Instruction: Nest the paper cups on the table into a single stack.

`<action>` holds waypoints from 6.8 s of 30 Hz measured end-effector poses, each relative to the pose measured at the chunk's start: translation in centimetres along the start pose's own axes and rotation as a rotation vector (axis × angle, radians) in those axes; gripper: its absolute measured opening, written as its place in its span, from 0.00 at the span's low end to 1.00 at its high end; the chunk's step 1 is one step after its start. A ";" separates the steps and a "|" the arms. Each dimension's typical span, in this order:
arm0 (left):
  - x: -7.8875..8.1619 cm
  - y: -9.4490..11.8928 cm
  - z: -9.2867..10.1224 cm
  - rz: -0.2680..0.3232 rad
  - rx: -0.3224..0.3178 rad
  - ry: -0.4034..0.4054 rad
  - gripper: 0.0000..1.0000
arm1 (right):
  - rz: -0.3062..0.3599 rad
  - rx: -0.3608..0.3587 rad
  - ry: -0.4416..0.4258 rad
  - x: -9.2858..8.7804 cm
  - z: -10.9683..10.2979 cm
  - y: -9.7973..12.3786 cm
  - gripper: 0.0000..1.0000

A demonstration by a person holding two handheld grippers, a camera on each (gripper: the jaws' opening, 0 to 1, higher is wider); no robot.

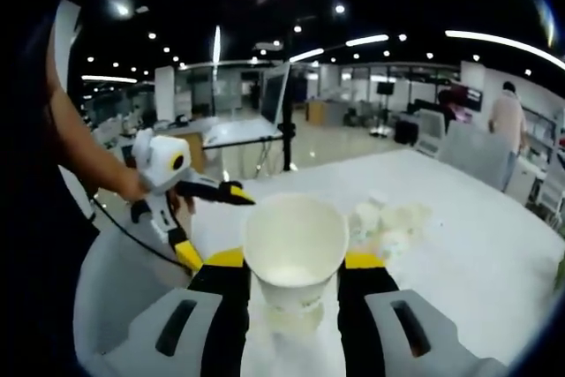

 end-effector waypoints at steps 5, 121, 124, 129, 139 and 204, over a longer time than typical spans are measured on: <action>0.1 0.0 0.1 0.001 0.000 0.003 0.98 | 0.005 -0.007 -0.011 -0.4 0.1 0.0 0.35; 0.3 0.4 -0.5 0.030 0.038 0.018 0.98 | -0.036 -0.069 -0.050 -5.6 0.2 -2.1 0.71; 0.3 0.5 -0.7 0.042 0.043 0.035 0.99 | -0.001 -0.092 -0.062 -4.8 1.0 -1.5 0.74; 0.3 0.7 -1.1 0.060 0.065 0.062 0.99 | 0.047 -0.133 -0.109 -4.2 2.5 0.1 0.80; 0.3 0.5 -0.7 0.038 0.064 0.032 0.99 | 0.072 -0.251 -0.133 -5.8 4.6 3.0 0.88; 0.6 0.8 -1.0 0.044 0.049 0.078 0.99 | 0.022 -0.487 -0.186 -12.0 7.1 8.8 1.00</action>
Point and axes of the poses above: the point that each gripper's makers call its tool centre point, and the gripper's own axes: y roughly backward along the fingers, z roughly to its right, x roughly out of its top, the point moved 8 cm from there along y, roughly backward along the fingers, and after that the axes turned 13 degrees about -x, right-handed, at the moved point
